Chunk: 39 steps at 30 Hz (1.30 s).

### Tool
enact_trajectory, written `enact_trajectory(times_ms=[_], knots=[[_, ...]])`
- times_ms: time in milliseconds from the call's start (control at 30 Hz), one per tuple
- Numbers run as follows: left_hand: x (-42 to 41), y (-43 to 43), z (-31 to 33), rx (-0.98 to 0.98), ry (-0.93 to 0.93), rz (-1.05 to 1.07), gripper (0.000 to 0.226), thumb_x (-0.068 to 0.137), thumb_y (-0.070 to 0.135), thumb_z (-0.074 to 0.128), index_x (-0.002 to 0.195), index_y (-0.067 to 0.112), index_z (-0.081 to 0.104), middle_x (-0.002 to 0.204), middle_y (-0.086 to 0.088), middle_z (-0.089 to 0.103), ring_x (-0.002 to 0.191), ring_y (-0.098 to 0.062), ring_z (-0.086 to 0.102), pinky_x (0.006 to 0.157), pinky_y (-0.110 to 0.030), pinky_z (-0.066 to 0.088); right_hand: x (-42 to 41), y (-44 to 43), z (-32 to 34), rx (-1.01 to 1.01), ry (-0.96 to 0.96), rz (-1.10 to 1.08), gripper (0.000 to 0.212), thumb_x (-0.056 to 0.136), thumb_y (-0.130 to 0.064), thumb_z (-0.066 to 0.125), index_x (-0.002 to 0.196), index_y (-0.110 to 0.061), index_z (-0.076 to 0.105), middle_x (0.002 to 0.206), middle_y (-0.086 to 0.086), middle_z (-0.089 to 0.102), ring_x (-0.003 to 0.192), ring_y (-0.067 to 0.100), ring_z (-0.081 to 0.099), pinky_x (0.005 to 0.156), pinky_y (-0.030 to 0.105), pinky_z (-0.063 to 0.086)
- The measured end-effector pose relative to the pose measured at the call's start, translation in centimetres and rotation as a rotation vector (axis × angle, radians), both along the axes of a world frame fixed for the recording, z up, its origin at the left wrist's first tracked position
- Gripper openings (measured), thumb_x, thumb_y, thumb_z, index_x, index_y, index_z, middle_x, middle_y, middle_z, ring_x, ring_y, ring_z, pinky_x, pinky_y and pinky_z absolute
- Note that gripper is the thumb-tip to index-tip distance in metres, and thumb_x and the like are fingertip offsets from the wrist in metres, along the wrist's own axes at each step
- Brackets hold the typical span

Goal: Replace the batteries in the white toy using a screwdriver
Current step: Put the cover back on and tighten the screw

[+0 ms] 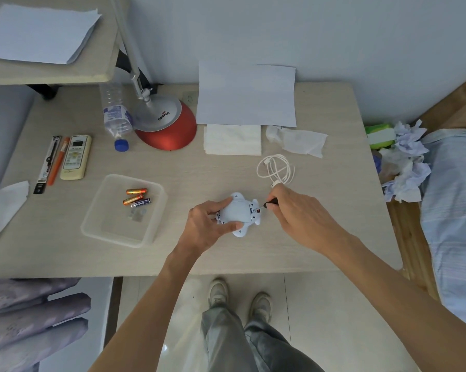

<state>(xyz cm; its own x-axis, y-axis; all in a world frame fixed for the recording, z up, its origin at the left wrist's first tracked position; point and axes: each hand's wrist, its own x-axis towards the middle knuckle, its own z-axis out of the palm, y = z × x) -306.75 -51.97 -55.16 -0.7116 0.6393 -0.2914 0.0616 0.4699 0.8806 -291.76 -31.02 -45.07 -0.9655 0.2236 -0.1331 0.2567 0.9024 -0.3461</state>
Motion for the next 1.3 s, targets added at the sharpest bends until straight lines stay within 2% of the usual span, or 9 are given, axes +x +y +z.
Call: enact_trajectory(times_ms=[133,233,333,467,833,933,1100,1200,1300], knots=[[-0.1,0.1,0.1,-0.007,-0.009,0.002,0.076,0.069,0.037,0.103,0.138,0.029,0.075,0.119,0.007,0.076,0.107,-0.005,0.072,0.094,-0.025,0.061,-0.3,0.3,-0.7,0.025,-0.043,-0.086,0.036,0.113,-0.045,0.044,0.11,-0.012,0.057,0.085,0.005,0.071,0.073,0.034,0.069,0.062,0.043,0.051],[-0.1,0.1,-0.1,0.001,-0.017,0.009,0.075,0.068,0.036,0.104,0.138,0.029,0.075,0.118,0.007,0.076,0.106,-0.005,0.072,0.093,-0.025,0.06,0.1,0.3,-0.7,-0.076,-0.014,-0.084,0.033,0.111,-0.048,0.047,0.118,-0.016,0.054,0.096,0.0,0.072,0.081,0.03,0.071,0.069,0.045,0.056],[0.0,0.0,-0.1,0.001,-0.022,0.014,0.075,0.069,0.037,0.104,0.137,0.029,0.075,0.12,0.007,0.076,0.109,-0.007,0.072,0.095,-0.027,0.061,0.5,0.1,-0.6,-0.217,0.002,-0.074,0.026,0.109,-0.035,0.059,0.129,-0.024,0.047,0.11,-0.012,0.07,0.093,0.02,0.073,0.078,0.047,0.06],[0.0,0.0,0.0,0.003,-0.021,0.007,0.075,0.07,0.036,0.103,0.138,0.027,0.075,0.122,0.008,0.075,0.11,-0.006,0.072,0.097,-0.028,0.062,0.6,0.0,-1.2,-0.262,0.069,-0.112,0.012,0.106,-0.019,0.063,0.117,-0.022,0.059,0.102,-0.012,0.068,0.087,0.018,0.067,0.08,0.049,0.058],[-0.1,0.0,-0.2,-0.002,-0.015,0.013,0.076,0.069,0.037,0.103,0.139,0.028,0.074,0.122,0.008,0.075,0.11,-0.005,0.072,0.096,-0.025,0.061,-0.2,-0.2,-1.7,-0.201,0.084,-0.24,0.022,0.106,-0.039,0.067,0.107,-0.017,0.069,0.085,-0.003,0.077,0.075,0.023,0.07,0.07,0.045,0.058],[-0.1,0.1,-0.2,0.001,-0.025,0.01,0.077,0.069,0.038,0.103,0.139,0.028,0.074,0.124,0.007,0.075,0.11,-0.005,0.072,0.095,-0.025,0.061,-0.6,-0.7,-1.5,-0.189,0.1,-0.255,0.02,0.106,-0.039,0.066,0.106,-0.019,0.066,0.085,-0.004,0.075,0.077,0.024,0.07,0.07,0.045,0.058],[-0.1,0.1,-0.1,-0.002,-0.013,0.002,0.076,0.07,0.038,0.103,0.14,0.028,0.074,0.122,0.007,0.075,0.112,-0.007,0.072,0.095,-0.023,0.059,-0.6,-0.9,-1.1,-0.291,0.041,-0.188,0.019,0.107,-0.024,0.058,0.122,-0.023,0.048,0.103,0.001,0.067,0.091,0.032,0.07,0.078,0.05,0.059],[-0.1,0.0,-0.1,0.002,-0.02,0.007,0.076,0.07,0.036,0.103,0.139,0.027,0.074,0.121,0.006,0.075,0.109,-0.005,0.072,0.093,-0.02,0.058,-0.2,-0.4,-1.4,-0.3,0.077,-0.193,0.005,0.107,-0.02,0.06,0.112,-0.02,0.058,0.098,-0.006,0.067,0.084,0.023,0.065,0.079,0.048,0.057],[0.0,0.0,-0.2,0.006,-0.005,0.007,0.076,0.069,0.035,0.103,0.139,0.026,0.075,0.12,0.006,0.075,0.11,-0.007,0.072,0.093,-0.022,0.059,-0.3,-0.1,-1.4,-0.255,0.097,-0.216,0.009,0.106,-0.025,0.066,0.104,-0.016,0.067,0.09,-0.005,0.071,0.076,0.018,0.061,0.075,0.046,0.057]])
